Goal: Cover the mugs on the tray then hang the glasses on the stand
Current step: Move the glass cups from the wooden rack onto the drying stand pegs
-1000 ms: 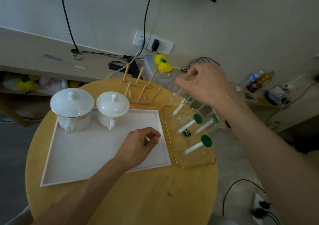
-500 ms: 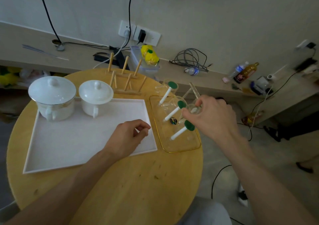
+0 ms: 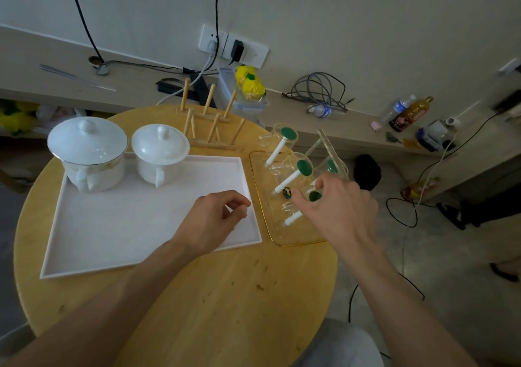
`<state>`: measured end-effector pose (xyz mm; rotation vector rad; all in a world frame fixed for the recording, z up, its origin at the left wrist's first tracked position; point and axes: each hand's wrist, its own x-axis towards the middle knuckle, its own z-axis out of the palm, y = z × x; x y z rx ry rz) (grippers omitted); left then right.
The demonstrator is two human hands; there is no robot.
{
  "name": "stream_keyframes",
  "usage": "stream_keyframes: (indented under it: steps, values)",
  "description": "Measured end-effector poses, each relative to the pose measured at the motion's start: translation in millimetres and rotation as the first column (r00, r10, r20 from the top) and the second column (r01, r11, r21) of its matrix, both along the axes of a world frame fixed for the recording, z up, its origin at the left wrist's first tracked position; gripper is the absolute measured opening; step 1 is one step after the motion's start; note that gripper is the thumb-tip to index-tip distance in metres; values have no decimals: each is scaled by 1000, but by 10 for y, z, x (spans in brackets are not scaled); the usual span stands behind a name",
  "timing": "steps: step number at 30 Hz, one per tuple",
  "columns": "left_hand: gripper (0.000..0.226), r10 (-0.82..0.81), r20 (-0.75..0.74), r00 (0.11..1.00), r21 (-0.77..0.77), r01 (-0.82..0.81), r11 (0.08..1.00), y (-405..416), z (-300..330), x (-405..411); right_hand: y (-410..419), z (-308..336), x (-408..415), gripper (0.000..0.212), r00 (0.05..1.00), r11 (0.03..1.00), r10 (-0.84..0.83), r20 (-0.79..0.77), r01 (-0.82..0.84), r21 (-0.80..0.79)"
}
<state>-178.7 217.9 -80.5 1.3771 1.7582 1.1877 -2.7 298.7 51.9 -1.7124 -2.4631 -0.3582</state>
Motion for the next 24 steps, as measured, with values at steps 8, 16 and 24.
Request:
stream_keyframes:
  steps: [8,16,24]
  values:
    - [16,4,-8,1000,4,-4,1000,-4,-14,-27,15,-42,24,56,999,999,30,18,-30,17]
    - [17,6,0,1000,10,-6,1000,-13,6,-34,56,-25,51,64,998,999,36,44,-36,-9]
    - [16,5,11,1000,7,-5,1000,-5,7,-34,87,-12,64,63,995,997,69,72,-67,-34]
